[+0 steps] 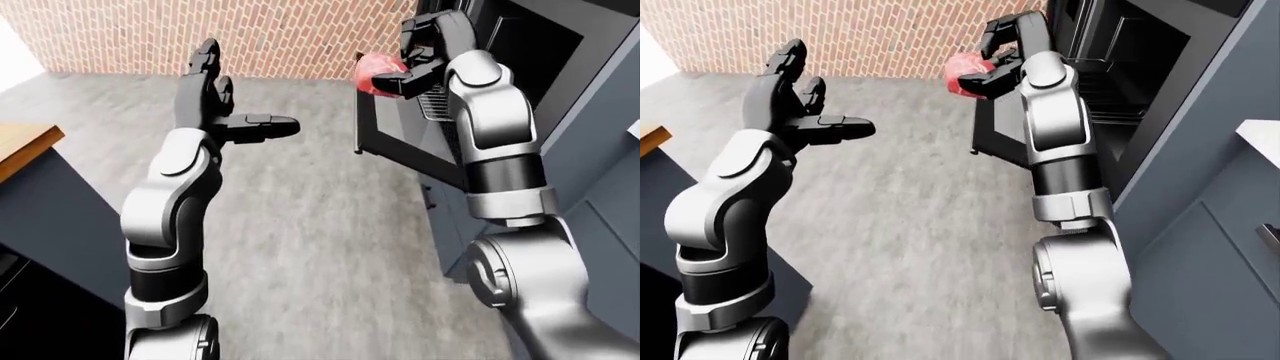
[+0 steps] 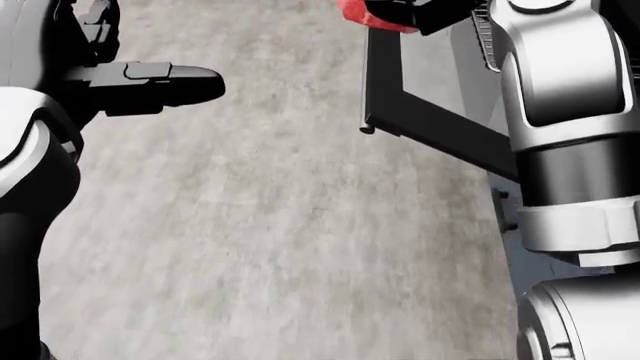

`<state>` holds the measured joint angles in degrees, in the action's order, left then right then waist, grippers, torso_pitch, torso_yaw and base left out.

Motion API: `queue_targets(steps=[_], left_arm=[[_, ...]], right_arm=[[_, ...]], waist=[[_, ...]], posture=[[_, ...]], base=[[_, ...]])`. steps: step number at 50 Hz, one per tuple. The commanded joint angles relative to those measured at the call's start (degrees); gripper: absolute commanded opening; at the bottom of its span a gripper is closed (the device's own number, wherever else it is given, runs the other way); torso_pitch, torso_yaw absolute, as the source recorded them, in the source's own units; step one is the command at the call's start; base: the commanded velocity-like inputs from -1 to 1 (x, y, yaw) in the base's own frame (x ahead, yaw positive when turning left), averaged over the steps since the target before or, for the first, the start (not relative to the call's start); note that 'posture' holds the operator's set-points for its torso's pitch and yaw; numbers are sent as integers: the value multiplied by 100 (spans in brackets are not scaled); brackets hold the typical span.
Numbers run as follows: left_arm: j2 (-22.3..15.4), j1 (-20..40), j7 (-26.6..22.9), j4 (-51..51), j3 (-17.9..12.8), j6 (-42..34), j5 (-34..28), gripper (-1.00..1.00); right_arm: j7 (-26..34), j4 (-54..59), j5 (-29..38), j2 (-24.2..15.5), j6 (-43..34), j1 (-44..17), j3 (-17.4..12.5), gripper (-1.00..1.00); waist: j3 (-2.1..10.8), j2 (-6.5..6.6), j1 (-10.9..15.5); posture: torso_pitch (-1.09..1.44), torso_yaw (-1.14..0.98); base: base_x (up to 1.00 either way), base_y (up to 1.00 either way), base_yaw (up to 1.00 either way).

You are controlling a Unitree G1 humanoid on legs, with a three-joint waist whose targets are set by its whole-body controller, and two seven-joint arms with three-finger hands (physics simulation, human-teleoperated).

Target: Place the steak on the rack of the oven.

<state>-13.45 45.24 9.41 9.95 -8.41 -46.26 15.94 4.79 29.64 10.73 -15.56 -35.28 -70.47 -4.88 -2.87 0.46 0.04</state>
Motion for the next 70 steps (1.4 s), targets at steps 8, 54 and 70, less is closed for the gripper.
queue_targets(steps=[8, 54, 70], left_arm=[[-68, 168, -2, 254, -75, 136, 11, 100], [-102, 182, 14, 266, -71, 140, 14, 100], [-103, 186, 13, 317, -84, 96, 51, 100]], right_arm=[[-146, 201, -54, -261, 412, -443, -120, -100], [-112, 397, 1, -308, 472, -496, -106, -100], [-99, 418, -5, -298, 499, -433, -108, -100]], waist=[[252, 9, -22], [206, -50, 20], [260, -50, 19]], posture=[[0, 0], [0, 0], [0, 0]], base=[[4, -4, 0], [8, -7, 0], [8, -6, 0]])
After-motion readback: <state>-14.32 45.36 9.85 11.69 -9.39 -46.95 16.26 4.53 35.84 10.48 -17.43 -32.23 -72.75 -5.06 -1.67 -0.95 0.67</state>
